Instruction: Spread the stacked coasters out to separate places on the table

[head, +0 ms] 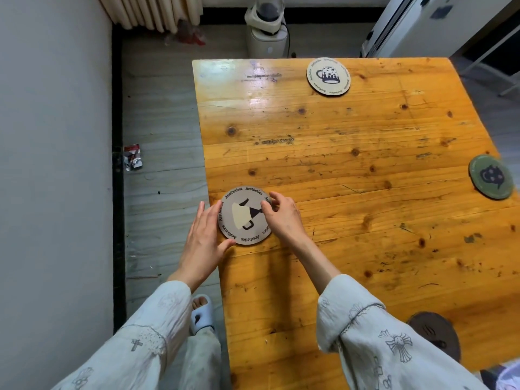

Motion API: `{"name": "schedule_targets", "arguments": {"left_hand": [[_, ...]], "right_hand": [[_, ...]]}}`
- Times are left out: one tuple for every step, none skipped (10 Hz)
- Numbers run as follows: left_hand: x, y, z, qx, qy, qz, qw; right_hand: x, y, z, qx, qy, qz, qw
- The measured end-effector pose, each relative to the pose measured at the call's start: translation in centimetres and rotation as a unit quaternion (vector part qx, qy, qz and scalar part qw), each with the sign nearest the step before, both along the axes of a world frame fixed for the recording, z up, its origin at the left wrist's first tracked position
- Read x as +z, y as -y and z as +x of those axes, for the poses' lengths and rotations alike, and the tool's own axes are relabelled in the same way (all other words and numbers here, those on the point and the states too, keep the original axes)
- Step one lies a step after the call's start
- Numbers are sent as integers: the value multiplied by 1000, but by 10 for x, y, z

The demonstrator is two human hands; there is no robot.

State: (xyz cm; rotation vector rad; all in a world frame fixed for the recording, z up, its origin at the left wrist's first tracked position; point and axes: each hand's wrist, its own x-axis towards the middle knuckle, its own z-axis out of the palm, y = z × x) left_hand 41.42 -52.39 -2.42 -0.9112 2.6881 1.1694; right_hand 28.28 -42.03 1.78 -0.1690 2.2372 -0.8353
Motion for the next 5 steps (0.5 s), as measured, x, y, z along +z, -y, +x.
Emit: {"name": "schedule_targets", "arguments": {"left_hand": [[-1,1,2,-8,3,-10,1000],[-1,1,3,-8,-3,-13,1000],[-2,1,4,-13,-1,-21,1000],[2,-2,4,-12,15,-47,999],[0,-2,-6,-42,42,-84,995]], "right_hand": [[-1,0,1,-1,1,-4,1000],[0,2,3,-1,5,-7,1000],[-5,2,3,-7,4,-9,1000],[-3,0,4,1,9,-7,1000],[6,-3,-5,-15,12,-20,1000]]}}
